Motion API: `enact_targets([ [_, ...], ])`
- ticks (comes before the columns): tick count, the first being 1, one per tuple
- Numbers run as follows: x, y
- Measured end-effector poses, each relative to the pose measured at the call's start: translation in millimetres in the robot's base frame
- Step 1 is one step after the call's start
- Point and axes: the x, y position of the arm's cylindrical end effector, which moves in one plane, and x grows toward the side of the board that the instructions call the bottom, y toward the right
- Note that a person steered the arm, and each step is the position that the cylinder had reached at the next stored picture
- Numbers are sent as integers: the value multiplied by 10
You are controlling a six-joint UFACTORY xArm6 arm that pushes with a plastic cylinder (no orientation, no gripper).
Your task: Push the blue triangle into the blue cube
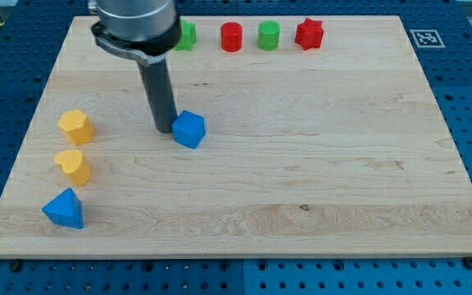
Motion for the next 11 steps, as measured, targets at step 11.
enact_targets([
  [11,1400,-1278],
])
